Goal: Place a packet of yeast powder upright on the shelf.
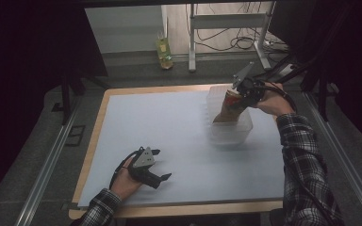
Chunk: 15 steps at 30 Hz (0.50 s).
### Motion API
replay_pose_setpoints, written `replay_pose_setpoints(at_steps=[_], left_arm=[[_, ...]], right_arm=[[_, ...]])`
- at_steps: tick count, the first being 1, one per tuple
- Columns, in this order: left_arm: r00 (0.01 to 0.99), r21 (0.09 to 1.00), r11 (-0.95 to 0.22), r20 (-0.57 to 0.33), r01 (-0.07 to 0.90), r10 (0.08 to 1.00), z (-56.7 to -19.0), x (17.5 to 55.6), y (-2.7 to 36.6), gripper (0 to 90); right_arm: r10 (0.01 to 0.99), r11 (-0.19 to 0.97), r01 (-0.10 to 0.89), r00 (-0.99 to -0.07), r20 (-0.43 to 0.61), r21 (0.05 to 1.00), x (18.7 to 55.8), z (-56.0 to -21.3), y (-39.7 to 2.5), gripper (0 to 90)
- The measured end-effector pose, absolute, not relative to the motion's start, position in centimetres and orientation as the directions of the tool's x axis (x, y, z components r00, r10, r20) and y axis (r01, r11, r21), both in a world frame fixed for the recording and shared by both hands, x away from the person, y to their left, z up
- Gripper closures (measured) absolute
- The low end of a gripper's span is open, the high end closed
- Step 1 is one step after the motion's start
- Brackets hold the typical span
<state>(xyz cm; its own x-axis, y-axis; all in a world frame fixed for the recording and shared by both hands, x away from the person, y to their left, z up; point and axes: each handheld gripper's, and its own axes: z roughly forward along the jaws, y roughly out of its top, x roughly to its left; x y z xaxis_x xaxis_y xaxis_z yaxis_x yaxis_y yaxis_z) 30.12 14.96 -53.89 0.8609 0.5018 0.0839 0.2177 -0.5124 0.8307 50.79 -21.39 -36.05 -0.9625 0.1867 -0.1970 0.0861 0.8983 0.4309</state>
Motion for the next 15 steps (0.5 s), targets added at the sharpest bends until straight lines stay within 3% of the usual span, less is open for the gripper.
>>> replay_pose_setpoints(at_steps=[15], left_arm=[[0.861,0.830,-0.515,0.089,0.213,0.500,-53.8,30.1,15.0,3.9]], right_arm=[[0.197,0.895,0.103,-0.964,-0.176,0.435,51.4,-37.5,-19.6,70.5]])
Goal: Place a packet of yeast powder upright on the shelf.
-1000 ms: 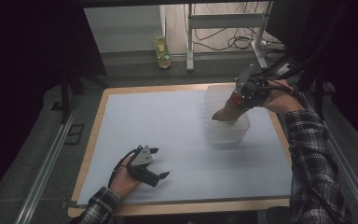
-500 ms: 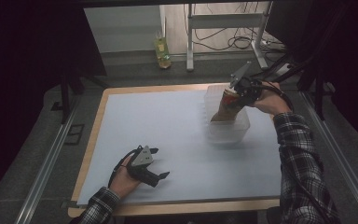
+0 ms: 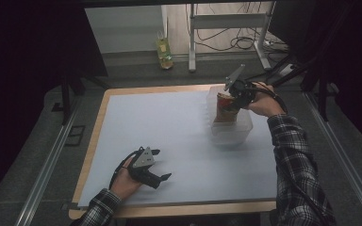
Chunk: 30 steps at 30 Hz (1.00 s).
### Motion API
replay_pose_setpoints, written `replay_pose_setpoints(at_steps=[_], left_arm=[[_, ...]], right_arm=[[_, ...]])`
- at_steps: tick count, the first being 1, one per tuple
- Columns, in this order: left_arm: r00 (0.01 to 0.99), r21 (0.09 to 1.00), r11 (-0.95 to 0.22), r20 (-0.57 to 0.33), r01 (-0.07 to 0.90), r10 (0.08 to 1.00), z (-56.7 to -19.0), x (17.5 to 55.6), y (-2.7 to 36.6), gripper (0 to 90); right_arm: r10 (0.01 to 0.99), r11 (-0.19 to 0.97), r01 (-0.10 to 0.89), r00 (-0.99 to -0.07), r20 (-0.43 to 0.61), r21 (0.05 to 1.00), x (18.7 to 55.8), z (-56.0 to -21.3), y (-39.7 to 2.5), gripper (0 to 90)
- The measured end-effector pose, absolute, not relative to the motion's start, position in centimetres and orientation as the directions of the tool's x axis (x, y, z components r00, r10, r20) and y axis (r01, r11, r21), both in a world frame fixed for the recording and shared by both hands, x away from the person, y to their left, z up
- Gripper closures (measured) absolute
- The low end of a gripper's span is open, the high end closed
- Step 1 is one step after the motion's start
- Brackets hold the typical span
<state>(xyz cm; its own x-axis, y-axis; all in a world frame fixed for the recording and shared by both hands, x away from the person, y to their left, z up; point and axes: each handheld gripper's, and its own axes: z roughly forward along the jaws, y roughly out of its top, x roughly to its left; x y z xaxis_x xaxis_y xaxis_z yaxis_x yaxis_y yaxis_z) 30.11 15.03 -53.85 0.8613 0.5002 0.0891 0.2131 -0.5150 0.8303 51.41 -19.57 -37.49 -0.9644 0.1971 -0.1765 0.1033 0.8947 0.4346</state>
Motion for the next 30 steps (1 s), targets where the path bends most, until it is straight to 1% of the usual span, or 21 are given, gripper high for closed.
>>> replay_pose_setpoints(at_steps=[1,4,5,6,8,9,10,14,15,20,21,22,25,30], left_arm=[[0.861,0.833,-0.509,0.084,0.216,0.502,-53.9,30.1,15.0,3.9],[0.861,0.833,-0.509,0.084,0.215,0.501,-53.9,30.1,15.0,3.9],[0.862,0.833,-0.511,0.085,0.214,0.500,-53.9,30.1,15.0,3.9],[0.862,0.833,-0.511,0.085,0.214,0.500,-53.9,30.1,15.0,3.9],[0.862,0.833,-0.511,0.086,0.213,0.500,-53.9,30.1,15.0,3.9],[0.862,0.835,-0.507,0.082,0.215,0.501,-53.9,30.1,15.0,3.9],[0.862,0.835,-0.507,0.082,0.215,0.501,-53.9,30.1,15.0,3.9],[0.862,0.835,-0.505,0.080,0.216,0.501,-53.9,30.1,15.0,3.8],[0.862,0.834,-0.507,0.081,0.216,0.500,-53.9,30.1,15.0,3.8],[0.861,0.833,-0.510,0.085,0.214,0.501,-53.9,30.1,15.0,3.6],[0.861,0.834,-0.509,0.085,0.214,0.502,-53.8,30.1,15.0,3.6],[0.861,0.834,-0.509,0.085,0.214,0.502,-53.8,30.1,15.0,3.6],[0.861,0.833,-0.510,0.085,0.214,0.501,-53.8,30.1,15.0,3.6],[0.863,0.831,-0.515,0.087,0.213,0.498,-53.9,30.1,14.9,3.6]], right_arm=[[0.197,0.895,0.103,-0.964,-0.176,0.435,51.4,-37.5,-19.6,70.5],[0.204,0.891,0.112,-0.965,-0.168,0.441,51.2,-37.4,-19.6,65.5],[0.218,0.886,0.119,-0.960,-0.176,0.448,51.1,-37.3,-19.7,59.3],[0.225,0.881,0.121,-0.958,-0.179,0.458,51.0,-37.2,-19.8,56.4],[0.236,0.876,0.131,-0.955,-0.177,0.465,50.9,-37.1,-19.9,54.7],[0.244,0.869,0.133,-0.953,-0.179,0.476,50.8,-37.0,-19.9,49.4],[0.244,0.869,0.133,-0.953,-0.179,0.476,50.8,-37.0,-19.9,49.4],[0.247,0.863,0.137,-0.954,-0.170,0.486,50.4,-37.2,-19.5,39.2],[0.247,0.863,0.137,-0.954,-0.170,0.486,50.4,-37.2,-19.5,39.2],[0.268,0.845,0.150,-0.950,-0.163,0.514,50.1,-37.0,-19.1,30.1],[0.290,0.831,0.164,-0.943,-0.163,0.531,50.1,-36.8,-19.0,26.1],[0.290,0.831,0.164,-0.943,-0.163,0.531,50.1,-36.8,-19.0,26.1],[0.311,0.802,0.194,-0.943,-0.117,0.565,50.0,-36.7,-18.9,20.3],[0.331,0.784,0.208,-0.937,-0.110,0.585,49.8,-36.6,-18.9,12.0]])
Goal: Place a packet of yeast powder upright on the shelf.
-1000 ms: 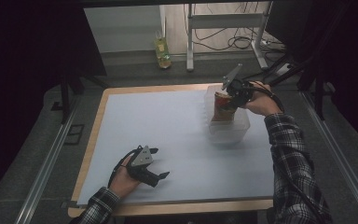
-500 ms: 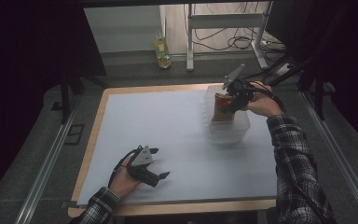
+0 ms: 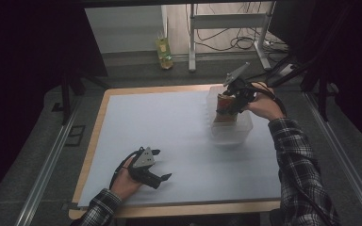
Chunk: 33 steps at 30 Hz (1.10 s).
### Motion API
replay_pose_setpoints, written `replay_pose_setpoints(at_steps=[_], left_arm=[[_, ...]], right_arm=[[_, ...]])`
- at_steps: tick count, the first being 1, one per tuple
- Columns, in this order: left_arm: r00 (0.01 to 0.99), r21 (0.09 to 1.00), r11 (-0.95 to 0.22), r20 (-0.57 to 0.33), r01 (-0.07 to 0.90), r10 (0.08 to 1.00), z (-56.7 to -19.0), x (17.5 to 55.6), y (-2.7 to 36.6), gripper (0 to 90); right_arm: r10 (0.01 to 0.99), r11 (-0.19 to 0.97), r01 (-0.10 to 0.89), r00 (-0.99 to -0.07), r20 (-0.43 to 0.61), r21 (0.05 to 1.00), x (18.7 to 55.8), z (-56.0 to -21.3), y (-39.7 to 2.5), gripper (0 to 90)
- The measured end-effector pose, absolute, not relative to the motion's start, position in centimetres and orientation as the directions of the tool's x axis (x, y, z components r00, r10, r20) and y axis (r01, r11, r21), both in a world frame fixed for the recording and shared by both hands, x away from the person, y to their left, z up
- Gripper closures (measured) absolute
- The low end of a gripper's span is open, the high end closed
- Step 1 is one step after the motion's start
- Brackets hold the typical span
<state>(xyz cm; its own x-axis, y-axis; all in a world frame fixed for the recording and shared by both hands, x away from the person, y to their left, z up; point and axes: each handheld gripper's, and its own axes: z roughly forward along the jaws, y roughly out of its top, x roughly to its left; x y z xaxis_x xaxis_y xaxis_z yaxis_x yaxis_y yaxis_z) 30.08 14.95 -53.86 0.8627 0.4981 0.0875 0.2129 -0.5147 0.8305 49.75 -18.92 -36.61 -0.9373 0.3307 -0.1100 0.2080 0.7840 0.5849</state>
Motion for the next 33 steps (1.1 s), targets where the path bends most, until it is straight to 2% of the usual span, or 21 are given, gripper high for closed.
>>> replay_pose_setpoints(at_steps=[12,21,33], left_arm=[[0.857,0.836,-0.506,0.088,0.214,0.508,-53.8,30.1,15.0,2.6],[0.851,0.850,-0.482,0.081,0.213,0.519,-53.6,30.2,15.3,2.2],[0.805,0.873,-0.408,0.033,0.265,0.593,-53.4,30.6,16.1,2.7]], right_arm=[[0.367,0.747,0.214,-0.922,-0.122,0.630,49.0,-35.8,-19.1,5.2],[0.397,0.709,0.228,-0.911,-0.110,0.667,48.0,-35.1,-19.4,4.4],[0.410,0.678,0.223,-0.905,-0.109,0.701,46.7,-34.3,-19.7,4.0]])
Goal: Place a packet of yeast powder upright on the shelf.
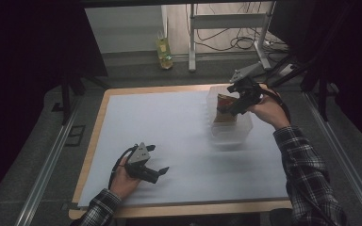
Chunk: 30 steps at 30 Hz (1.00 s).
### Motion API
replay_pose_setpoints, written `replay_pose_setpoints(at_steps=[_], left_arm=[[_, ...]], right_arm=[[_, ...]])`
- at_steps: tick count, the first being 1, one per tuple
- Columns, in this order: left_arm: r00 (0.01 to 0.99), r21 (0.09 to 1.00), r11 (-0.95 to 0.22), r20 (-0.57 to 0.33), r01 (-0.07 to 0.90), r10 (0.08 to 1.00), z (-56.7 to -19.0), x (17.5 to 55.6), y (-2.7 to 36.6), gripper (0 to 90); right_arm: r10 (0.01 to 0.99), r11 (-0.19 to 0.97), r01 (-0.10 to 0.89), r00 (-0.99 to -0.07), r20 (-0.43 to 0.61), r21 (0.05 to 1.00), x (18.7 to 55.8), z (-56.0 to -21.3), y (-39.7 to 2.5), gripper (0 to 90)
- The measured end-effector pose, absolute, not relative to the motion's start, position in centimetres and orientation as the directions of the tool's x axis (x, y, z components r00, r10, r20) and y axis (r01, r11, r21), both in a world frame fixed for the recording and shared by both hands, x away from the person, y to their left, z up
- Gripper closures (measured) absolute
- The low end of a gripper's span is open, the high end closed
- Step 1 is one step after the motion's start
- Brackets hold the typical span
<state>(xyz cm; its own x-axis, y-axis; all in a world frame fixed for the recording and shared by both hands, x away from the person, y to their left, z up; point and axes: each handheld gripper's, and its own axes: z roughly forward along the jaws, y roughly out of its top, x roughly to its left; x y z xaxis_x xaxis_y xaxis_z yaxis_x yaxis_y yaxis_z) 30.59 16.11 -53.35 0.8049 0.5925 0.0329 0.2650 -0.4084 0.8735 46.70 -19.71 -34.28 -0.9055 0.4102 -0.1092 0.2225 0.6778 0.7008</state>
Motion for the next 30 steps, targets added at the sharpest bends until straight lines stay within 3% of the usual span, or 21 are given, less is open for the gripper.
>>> replay_pose_setpoints(at_steps=[11,30], left_arm=[[0.783,0.895,-0.355,0.012,0.269,0.623,-52.9,30.5,16.6,2.3],[0.767,0.888,-0.368,0.026,0.277,0.641,-52.7,30.4,16.8,1.8]], right_arm=[[0.410,0.663,0.202,-0.904,-0.124,0.721,45.2,-33.9,-20.2,4.0],[0.410,0.638,0.213,-0.907,-0.093,0.740,42.5,-35.2,-20.5,4.0]])
